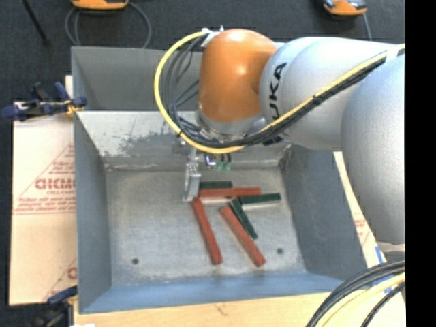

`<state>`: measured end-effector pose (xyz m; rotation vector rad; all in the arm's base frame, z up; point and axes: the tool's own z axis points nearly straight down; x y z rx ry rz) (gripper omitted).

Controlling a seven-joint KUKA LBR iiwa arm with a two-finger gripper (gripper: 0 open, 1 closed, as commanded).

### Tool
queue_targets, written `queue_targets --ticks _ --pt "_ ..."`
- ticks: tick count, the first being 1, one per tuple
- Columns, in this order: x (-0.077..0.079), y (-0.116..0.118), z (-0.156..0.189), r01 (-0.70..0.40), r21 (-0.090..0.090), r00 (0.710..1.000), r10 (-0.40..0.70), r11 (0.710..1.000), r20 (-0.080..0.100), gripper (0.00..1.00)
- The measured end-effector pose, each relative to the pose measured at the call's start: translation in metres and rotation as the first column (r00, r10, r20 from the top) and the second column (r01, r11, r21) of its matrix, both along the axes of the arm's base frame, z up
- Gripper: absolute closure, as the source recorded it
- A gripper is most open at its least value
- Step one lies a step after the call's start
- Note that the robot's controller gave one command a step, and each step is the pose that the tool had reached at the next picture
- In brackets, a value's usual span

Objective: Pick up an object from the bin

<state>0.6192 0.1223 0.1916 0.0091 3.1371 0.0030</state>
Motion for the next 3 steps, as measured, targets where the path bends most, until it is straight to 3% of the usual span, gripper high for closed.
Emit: queue_targets --ticks 1,2,3 --pt "-0.029 -0.012 -0.046 -0.057 -0.003 0.998 0.057 0.998 -0.006 0.0" --pt "0.028 -0.058 -0.124 -0.112 -0.003 0.994 0.112 0.994 -0.004 0.0" --pt "0.001 -0.079 -0.071 -0.127 -0.004 0.992 0.127 0.992 0.002 0.0"
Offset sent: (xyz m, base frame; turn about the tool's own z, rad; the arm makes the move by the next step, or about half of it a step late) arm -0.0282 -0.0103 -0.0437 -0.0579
